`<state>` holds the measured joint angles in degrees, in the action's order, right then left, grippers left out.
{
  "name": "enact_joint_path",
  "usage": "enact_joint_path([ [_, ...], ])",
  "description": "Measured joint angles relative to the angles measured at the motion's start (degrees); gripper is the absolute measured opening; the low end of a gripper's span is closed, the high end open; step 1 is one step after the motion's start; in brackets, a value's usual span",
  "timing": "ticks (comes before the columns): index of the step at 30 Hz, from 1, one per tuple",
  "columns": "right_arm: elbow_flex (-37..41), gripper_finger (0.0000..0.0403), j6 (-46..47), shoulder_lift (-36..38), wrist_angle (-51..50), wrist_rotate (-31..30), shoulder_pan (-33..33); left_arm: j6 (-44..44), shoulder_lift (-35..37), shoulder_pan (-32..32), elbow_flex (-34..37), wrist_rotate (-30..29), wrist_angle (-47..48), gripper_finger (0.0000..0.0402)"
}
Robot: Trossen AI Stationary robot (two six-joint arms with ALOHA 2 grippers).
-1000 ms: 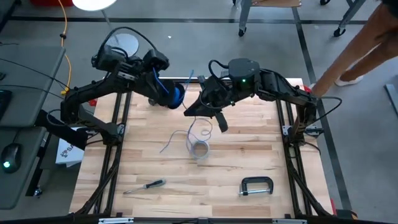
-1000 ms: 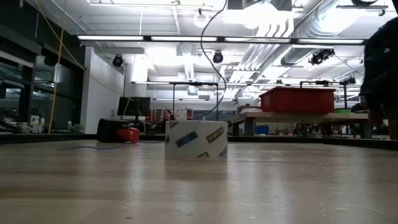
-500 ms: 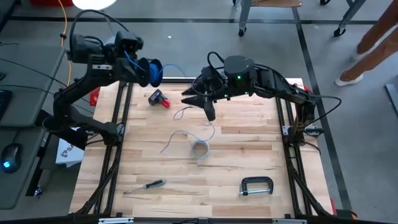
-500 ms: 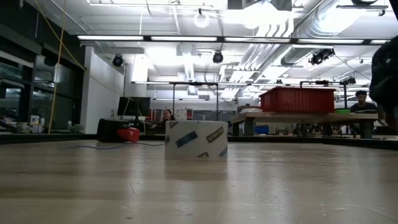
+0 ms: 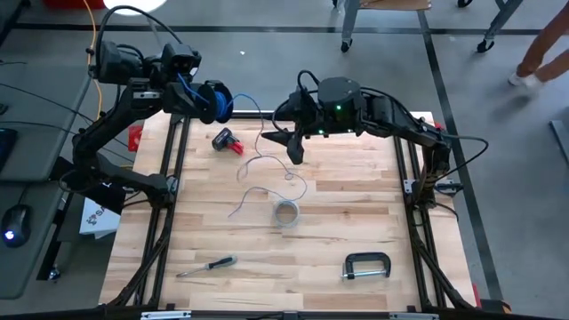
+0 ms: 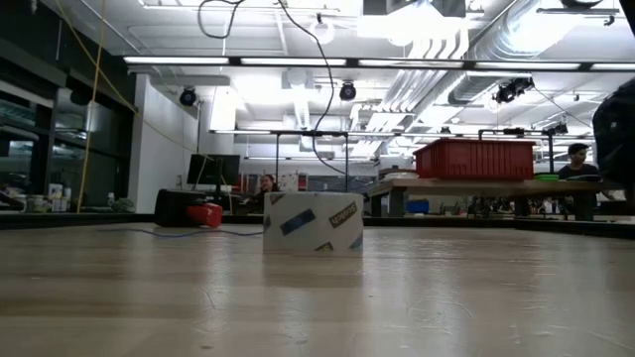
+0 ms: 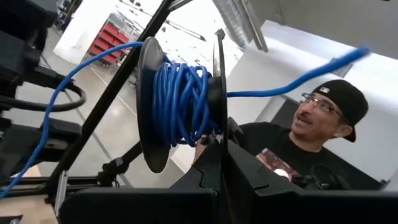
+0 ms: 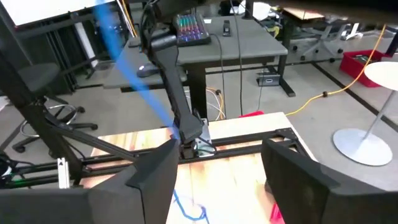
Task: Coil cords
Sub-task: Coil the blue wire on the spool
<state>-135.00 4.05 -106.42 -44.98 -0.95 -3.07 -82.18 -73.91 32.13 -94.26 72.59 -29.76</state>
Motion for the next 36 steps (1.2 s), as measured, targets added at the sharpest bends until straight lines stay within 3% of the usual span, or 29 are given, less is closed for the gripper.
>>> enact_joint_path([
  [6,0.00,0.0216,-0.22,0.22,-0.01,-0.36,-0.04,-0.01,0.00,1.94,0.00,0.22,-0.05,0.0000],
  [12,0.00,0.0202,-7.30,2.72,-0.06,-13.88,2.50,1.50,0.00,2.54,0.00,0.62,-0.16,0.0000],
  [18,0.00,0.0192,-4.26,2.43,-0.18,-13.83,5.11,2.91,-0.04,2.37,0.02,0.73,-2.23,0.0000],
  [21,0.00,0.0192,-5.03,2.15,0.32,-17.49,5.64,2.94,-0.02,2.37,0.02,0.71,-3.37,0.0000],
  [27,0.03,0.0193,-3.11,2.12,4.69,-17.91,4.93,5.37,-0.05,1.68,0.02,-0.04,-2.88,0.0000],
  [32,-0.09,0.0193,-2.99,-0.36,17.01,-14.74,4.09,11.64,-0.28,0.73,0.04,-2.85,-2.67,0.0000],
  [36,0.14,0.0193,-2.99,-3.06,21.03,-11.34,4.09,16.32,-0.26,0.75,0.04,-4.49,-1.81,0.0000],
])
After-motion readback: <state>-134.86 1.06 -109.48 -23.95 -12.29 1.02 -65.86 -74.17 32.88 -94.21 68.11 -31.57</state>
